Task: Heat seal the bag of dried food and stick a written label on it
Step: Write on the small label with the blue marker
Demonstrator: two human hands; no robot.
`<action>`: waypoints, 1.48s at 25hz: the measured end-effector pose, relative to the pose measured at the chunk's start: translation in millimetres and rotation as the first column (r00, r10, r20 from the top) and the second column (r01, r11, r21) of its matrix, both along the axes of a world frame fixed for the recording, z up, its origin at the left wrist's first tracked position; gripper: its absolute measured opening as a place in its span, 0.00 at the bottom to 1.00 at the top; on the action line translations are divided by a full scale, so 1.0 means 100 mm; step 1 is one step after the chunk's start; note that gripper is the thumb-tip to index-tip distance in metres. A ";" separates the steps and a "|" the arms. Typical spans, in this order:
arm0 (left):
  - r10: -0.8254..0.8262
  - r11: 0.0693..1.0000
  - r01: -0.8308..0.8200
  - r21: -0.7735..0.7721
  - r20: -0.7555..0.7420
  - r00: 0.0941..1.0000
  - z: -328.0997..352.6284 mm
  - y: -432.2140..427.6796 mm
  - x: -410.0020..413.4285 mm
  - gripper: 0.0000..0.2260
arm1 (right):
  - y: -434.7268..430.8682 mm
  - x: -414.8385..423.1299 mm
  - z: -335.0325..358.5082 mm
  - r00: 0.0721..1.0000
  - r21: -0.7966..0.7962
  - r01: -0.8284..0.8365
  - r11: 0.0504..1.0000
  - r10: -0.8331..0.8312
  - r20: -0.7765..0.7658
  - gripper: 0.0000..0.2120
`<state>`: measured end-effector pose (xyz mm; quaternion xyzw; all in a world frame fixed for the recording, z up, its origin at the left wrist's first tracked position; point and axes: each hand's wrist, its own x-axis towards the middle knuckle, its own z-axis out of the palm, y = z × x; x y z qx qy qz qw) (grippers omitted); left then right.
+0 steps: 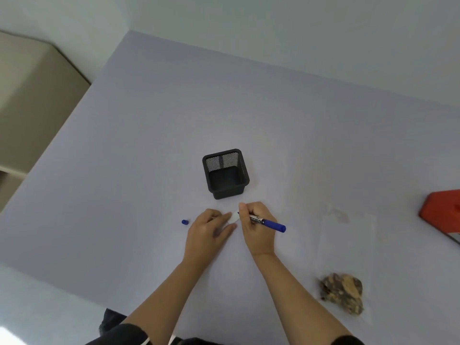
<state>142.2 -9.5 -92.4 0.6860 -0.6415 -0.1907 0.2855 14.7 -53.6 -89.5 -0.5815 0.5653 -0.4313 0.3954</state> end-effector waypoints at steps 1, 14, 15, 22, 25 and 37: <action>0.000 1.000 0.000 -0.010 0.001 1.000 0.00 0.00 0.01 0.19 | 0.00 0.00 0.00 1.000 -0.004 -0.014 1.000 0.014 -0.009 0.18; -0.044 0.979 0.079 -0.188 0.184 0.982 -0.05 -0.01 0.02 0.23 | -0.01 0.03 -0.06 0.995 -0.026 -0.056 0.998 0.053 -0.081 0.16; -0.030 0.981 0.066 -0.185 0.192 0.981 -0.04 -0.01 0.01 0.24 | -0.01 0.03 -0.06 0.996 -0.030 -0.053 0.998 0.051 -0.078 0.16; 0.085 0.985 -0.075 -0.153 0.059 0.995 -0.05 0.03 0.00 0.25 | 0.00 0.03 -0.06 0.996 -0.043 -0.061 0.997 0.058 -0.073 0.16; 0.093 0.981 -0.087 -0.174 0.027 0.995 -0.09 0.13 0.00 0.21 | 0.00 0.03 -0.08 0.997 -0.009 -0.045 0.999 0.045 -0.061 0.18; 0.098 0.986 -0.085 -0.145 0.085 0.991 -0.07 0.07 -0.04 0.12 | 0.01 0.03 -0.02 0.999 0.080 -0.029 0.996 0.026 0.035 0.17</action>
